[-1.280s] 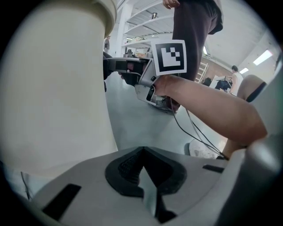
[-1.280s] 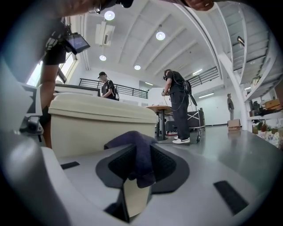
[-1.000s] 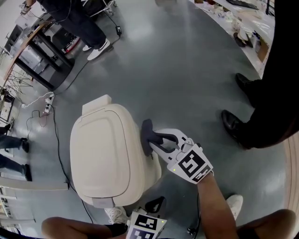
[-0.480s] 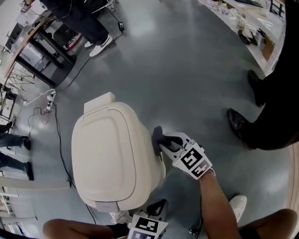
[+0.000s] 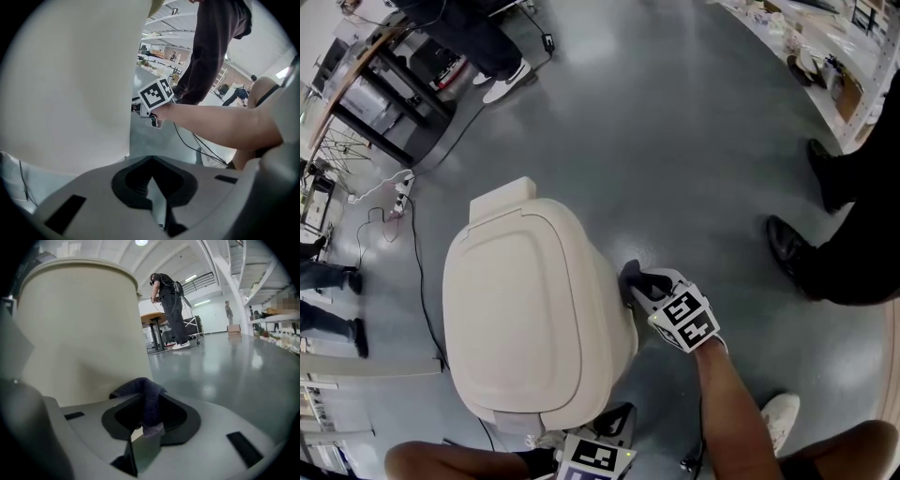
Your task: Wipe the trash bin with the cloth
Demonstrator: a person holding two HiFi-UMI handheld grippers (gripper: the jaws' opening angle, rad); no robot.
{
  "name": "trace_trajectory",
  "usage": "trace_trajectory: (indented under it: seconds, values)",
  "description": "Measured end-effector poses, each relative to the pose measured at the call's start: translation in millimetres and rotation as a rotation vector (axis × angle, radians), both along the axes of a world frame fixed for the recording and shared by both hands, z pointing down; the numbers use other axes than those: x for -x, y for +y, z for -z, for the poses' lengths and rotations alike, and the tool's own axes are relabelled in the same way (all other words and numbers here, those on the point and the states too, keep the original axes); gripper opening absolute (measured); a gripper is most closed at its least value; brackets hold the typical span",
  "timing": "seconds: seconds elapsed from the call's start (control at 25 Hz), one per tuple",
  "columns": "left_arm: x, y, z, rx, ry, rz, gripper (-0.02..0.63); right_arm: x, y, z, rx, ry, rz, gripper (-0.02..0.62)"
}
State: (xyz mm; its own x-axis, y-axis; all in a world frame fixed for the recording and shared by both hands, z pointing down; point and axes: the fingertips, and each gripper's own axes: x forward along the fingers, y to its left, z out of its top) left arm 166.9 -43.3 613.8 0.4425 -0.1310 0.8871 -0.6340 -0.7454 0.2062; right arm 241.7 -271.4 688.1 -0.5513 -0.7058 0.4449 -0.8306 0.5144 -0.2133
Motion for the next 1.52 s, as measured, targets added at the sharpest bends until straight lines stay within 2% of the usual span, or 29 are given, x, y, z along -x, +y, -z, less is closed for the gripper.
trace_trajectory:
  seconds: [0.28, 0.48, 0.8, 0.96, 1.08, 1.2, 1.32, 1.44, 1.52]
  values:
    - [-0.5, -1.9, 7.9, 0.006, 0.001, 0.034, 0.000, -1.9, -2.3, -16.1, 0.109, -0.185, -0.084, 0.092]
    - [-16.1, 0.2, 19.4, -0.036, 0.021, 0.006, 0.000, -6.3, 1.8, -8.6, 0.101, -0.164, -0.108, 0.094]
    - [-26.3, 4.0, 59.9, -0.146, 0.128, -0.038, 0.000, -19.2, 24.1, 84.0, -0.144, -0.024, -0.124, 0.094]
    - [-7.0, 13.1, 84.1, -0.213, 0.172, -0.046, 0.000, -16.6, 46.8, 145.4, -0.252, 0.042, -0.157, 0.094]
    - [9.8, 25.0, 104.9, -0.215, 0.211, -0.035, 0.000, -15.2, 69.7, 194.6, -0.340, 0.111, -0.206, 0.094]
    - [16.3, 35.0, 134.1, -0.212, 0.284, -0.034, 0.000, -13.7, 95.8, 242.8, -0.416, 0.174, -0.275, 0.094]
    - [14.8, 36.0, 175.9, -0.236, 0.391, -0.039, 0.000, -3.0, 118.9, 295.6, -0.486, 0.224, -0.319, 0.094]
    - [17.9, 29.0, 219.2, -0.303, 0.473, -0.036, 0.000, 17.5, 140.2, 348.1, -0.539, 0.249, -0.314, 0.094]
    - [25.4, 17.6, 246.5, -0.359, 0.516, -0.022, 0.000, 32.6, 150.4, 375.7, -0.538, 0.269, -0.291, 0.094]
